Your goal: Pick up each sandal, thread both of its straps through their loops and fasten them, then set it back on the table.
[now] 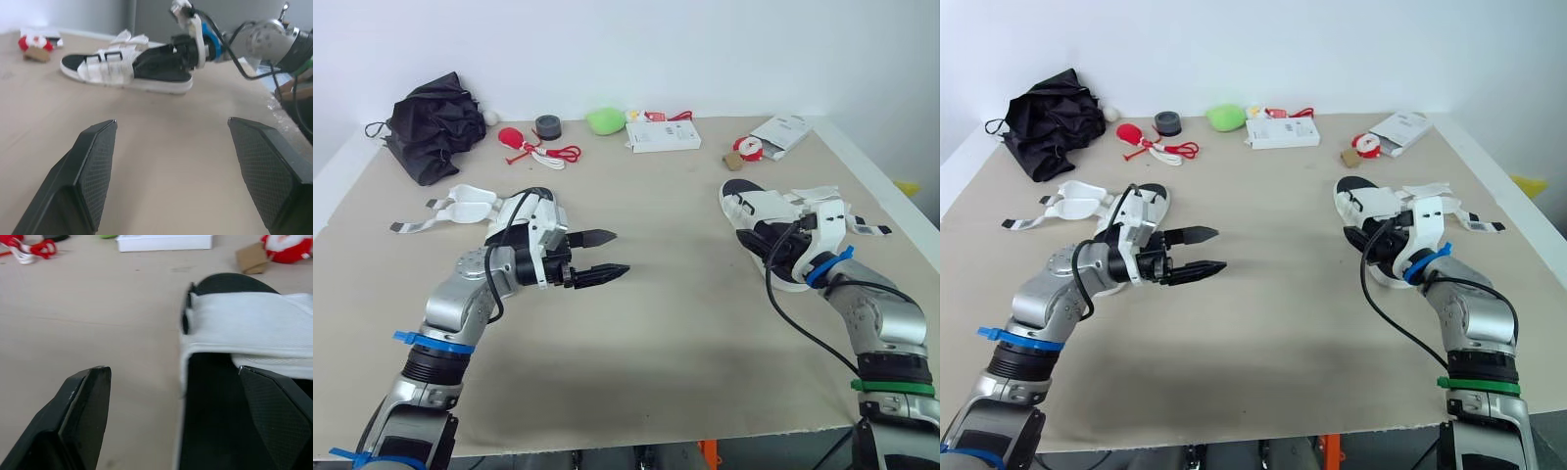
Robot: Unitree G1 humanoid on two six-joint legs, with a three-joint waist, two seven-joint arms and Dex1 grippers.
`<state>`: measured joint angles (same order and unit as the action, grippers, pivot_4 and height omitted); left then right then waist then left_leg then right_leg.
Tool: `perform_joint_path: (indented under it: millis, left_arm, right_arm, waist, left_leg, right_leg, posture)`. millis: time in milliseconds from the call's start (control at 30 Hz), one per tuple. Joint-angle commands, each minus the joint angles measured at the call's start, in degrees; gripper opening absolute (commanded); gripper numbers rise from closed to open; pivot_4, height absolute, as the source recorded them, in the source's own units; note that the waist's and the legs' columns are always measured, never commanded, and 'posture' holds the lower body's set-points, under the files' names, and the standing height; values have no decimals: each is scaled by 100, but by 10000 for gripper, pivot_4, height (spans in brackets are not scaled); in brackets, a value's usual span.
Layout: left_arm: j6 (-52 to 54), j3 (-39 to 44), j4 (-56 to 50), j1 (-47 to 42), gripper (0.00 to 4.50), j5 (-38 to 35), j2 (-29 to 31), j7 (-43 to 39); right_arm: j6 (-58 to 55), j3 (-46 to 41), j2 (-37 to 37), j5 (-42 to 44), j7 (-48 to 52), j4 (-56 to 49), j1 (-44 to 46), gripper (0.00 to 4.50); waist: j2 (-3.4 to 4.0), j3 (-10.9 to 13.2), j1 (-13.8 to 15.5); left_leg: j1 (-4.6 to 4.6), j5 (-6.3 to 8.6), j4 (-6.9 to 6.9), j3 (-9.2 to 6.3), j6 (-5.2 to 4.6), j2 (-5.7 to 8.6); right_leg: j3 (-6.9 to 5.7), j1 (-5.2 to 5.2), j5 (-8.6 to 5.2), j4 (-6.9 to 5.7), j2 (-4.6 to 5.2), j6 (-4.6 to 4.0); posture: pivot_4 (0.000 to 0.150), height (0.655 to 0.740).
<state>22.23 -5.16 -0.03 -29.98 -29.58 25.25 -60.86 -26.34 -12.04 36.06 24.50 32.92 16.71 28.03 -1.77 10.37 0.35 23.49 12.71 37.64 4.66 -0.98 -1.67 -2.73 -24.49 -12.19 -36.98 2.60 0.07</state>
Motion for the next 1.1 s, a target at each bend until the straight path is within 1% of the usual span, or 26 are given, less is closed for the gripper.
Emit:
perform_joint_path:
  millis: [33, 200, 300, 433, 667, 700, 733, 800, 833, 867, 900, 967, 1000, 1033, 1100]
  left_arm:
    - [-149, -9, 29, -184, 37348, 189, -93, 147]
    - [-208, 65, 142, -307, 37348, 340, -166, 313]
    - [-280, 101, 171, -310, 37348, 406, -120, 337]
    - [-298, 194, 191, -277, 37348, 433, -90, 455]
    - [-261, 228, 131, -203, 37348, 397, -117, 466]
    - [-255, 248, 128, -199, 37399, 390, -118, 478]
    - [-245, 269, 121, -194, 37399, 382, -117, 496]
    - [-191, 340, 123, -206, 37399, 337, -98, 526]
    - [-189, 359, 140, -213, 37399, 343, -75, 528]
    - [-194, 371, 168, -223, 37399, 356, -52, 524]
    - [-199, 377, 187, -222, 37399, 370, -28, 508]
    - [-205, 370, 204, -197, 37399, 382, 39, 435]
    - [-227, 355, 232, -184, 37399, 412, 98, 369]
    - [-266, 355, 291, -184, 37399, 441, 149, 311]
    - [-300, 386, 409, -212, 37399, 448, 220, 236]
  right_arm:
    - [370, 48, -54, -268, 84, 551, 417, 45000]
    - [800, 207, -212, -645, 91, 1589, 1031, 45000]
    - [994, 286, -291, -813, 65, 2035, 1326, 45000]
    - [1239, 318, -400, -894, 152, 2255, 1548, 45000]
    - [1728, 330, -562, -1260, -230, 3230, 1985, 45000]
    - [1802, 295, -581, -1272, -282, 3377, 2040, 39576]
    - [1902, 279, -591, -1305, -303, 3520, 2086, 38447]
    - [2068, 242, -621, -1333, -319, 3771, 2165, 29335]
    - [2142, 232, -632, -1341, -300, 3871, 2196, 27306]
    - [2189, 226, -640, -1345, -287, 3935, 2216, 27306]
    - [2244, 221, -647, -1339, -228, 3994, 2233, 19778]
    - [2337, 204, -662, -1318, -114, 4091, 2260, 14129]
    - [2381, 208, -666, -1315, -44, 4133, 2271, 5593]
    - [2402, 208, -673, -1295, 51, 4146, 2271, 5593]
    - [2397, 202, -690, -1244, 251, 4140, 2259, 852]
  waist:
    - [0, 0, -5]
    - [0, 0, -6]
    - [0, 0, -10]
    - [0, 0, -13]
    - [0, 0, -21]
    - [0, 0, -26]
    - [0, 0, -30]
    - [0, 0, -32]
    - [0, 0, -32]
    - [0, 0, -35]
    - [0, 0, -37]
    - [0, 0, -45]
    - [0, 0, -45]
    - [0, 0, -52]
    - [0, 0, -68]
  left_leg:
    - [-2, 0, 0, 1, 0, 0]
    - [-7, -2, 0, 8, 0, -2]
    - [-9, -2, 0, 14, -1, -3]
    - [-11, -1, 0, 26, -2, -3]
    - [-14, -1, 0, 39, -3, -4]
    - [-15, -1, 0, 40, -3, -4]
    - [-16, -1, 0, 43, -3, -5]
    - [-17, -3, 0, 44, -5, -5]
    - [-17, -4, 1, 44, -6, -5]
    - [-17, -4, 1, 44, -6, -5]
    - [-18, -5, 4, 46, -7, -5]
    - [-18, -6, 7, 47, -9, -5]
    - [-18, -7, 9, 48, -12, -5]
    - [-18, -7, 9, 48, -12, -5]
    - [-19, -9, 9, 48, -13, -6]
  right_leg:
    - [1, 1, 1, 0, 0, 1]
    - [10, 1, 5, -2, -3, 3]
    - [16, 1, 9, -2, -2, 3]
    - [28, 0, 13, -1, -1, 9]
    - [42, -5, 19, -2, -1, 8]
    - [43, -5, 21, -2, -1, 7]
    - [47, -5, 24, -2, -2, 7]
    - [48, -5, 27, -2, -2, 7]
    - [48, -4, 28, -2, -2, 8]
    - [48, -4, 28, -2, -2, 8]
    - [51, -3, 32, -2, -2, 11]
    - [52, -2, 36, -1, -2, 12]
    - [53, -1, 38, -1, -2, 14]
    - [53, -1, 38, -1, -2, 14]
    - [52, 0, 39, -2, -2, 14]
  posture:
    - [1500, 7400]
    - [1500, 7400]
    - [1500, 7400]
    - [1500, 7400]
    - [1500, 7400]
    - [1500, 7400]
    - [1500, 7400]
    - [1500, 7400]
    - [1500, 7400]
    - [1500, 7400]
    - [1500, 7400]
    - [1500, 7400]
    - [1500, 7400]
    - [1500, 7400]
    - [1500, 7400]
